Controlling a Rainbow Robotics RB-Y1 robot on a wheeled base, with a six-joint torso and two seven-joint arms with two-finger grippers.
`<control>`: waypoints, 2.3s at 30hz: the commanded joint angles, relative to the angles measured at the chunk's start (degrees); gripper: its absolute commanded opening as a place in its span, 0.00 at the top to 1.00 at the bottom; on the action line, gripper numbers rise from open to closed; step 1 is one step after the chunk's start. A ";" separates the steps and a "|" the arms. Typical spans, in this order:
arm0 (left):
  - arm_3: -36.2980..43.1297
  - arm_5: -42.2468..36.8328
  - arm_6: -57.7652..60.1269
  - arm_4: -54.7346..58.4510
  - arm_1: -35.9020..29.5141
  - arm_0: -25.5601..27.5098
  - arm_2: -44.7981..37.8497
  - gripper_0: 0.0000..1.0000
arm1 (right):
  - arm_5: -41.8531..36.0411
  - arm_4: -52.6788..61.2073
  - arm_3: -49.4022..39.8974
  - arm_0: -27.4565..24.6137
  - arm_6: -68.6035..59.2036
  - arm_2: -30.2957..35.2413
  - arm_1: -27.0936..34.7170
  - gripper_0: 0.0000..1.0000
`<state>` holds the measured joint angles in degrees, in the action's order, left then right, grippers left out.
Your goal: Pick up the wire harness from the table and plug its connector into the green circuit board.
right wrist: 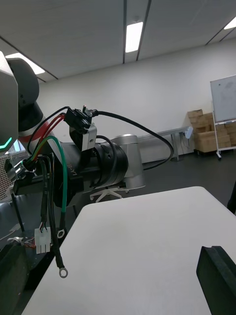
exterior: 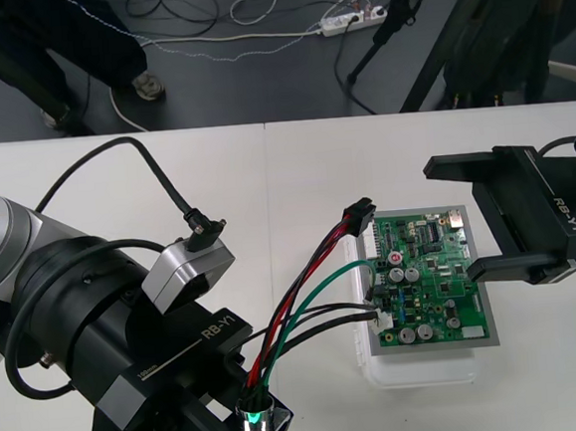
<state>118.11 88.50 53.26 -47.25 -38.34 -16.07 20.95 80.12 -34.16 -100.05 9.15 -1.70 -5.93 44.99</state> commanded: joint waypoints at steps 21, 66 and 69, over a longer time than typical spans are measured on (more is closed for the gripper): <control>0.28 1.50 2.64 1.64 1.25 -2.12 -0.03 1.00 | -4.89 4.01 -5.42 6.75 -4.98 -8.66 -2.19 0.00; 0.28 1.50 2.64 1.64 1.34 -2.04 -0.03 1.00 | -9.55 10.34 -10.52 12.73 -14.82 -17.10 -5.35 0.00; 0.37 1.50 2.73 1.64 1.34 -2.04 -0.03 1.00 | -8.93 10.60 -9.81 13.35 -15.79 -17.10 -5.35 0.00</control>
<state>118.08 88.50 53.33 -46.67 -38.26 -16.08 20.95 70.92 -24.60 -109.13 19.91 -14.60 -22.38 40.44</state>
